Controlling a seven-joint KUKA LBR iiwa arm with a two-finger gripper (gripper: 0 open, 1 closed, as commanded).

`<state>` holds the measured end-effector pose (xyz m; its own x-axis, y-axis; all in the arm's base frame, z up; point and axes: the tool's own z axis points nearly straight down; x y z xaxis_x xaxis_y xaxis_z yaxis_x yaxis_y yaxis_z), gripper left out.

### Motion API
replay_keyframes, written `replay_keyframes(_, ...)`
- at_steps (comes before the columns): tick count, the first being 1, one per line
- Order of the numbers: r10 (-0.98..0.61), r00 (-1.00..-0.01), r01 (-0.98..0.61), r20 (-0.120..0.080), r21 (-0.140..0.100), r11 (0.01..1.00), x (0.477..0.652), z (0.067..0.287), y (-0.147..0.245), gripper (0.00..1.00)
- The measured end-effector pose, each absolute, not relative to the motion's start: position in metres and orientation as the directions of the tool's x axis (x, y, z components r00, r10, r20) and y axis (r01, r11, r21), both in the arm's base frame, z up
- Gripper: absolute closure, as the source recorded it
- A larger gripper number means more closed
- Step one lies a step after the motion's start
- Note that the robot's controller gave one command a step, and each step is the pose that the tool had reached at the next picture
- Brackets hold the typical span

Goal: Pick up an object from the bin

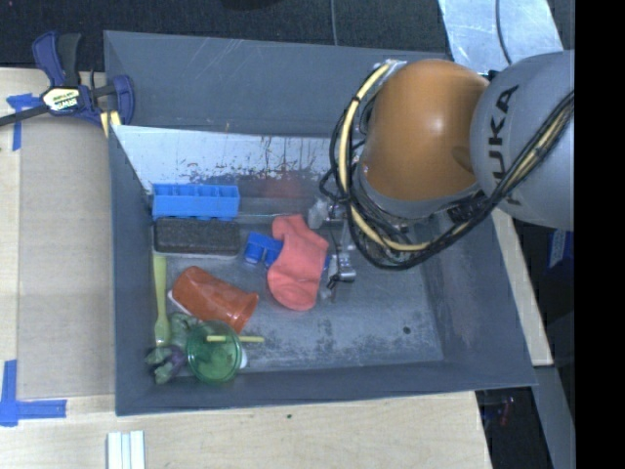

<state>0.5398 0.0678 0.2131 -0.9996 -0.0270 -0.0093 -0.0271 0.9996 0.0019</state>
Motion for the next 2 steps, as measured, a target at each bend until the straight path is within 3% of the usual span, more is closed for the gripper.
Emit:
replay_keyframes(1, 0.051, -0.999, 0.051, -0.014, 0.001, 0.999, 0.569, 0.151, 0.081, 0.00)
replay_keyframes(2, -0.204, -0.979, -0.204, -0.023, -0.004, 0.979, 0.615, 0.075, 0.075, 1.00)
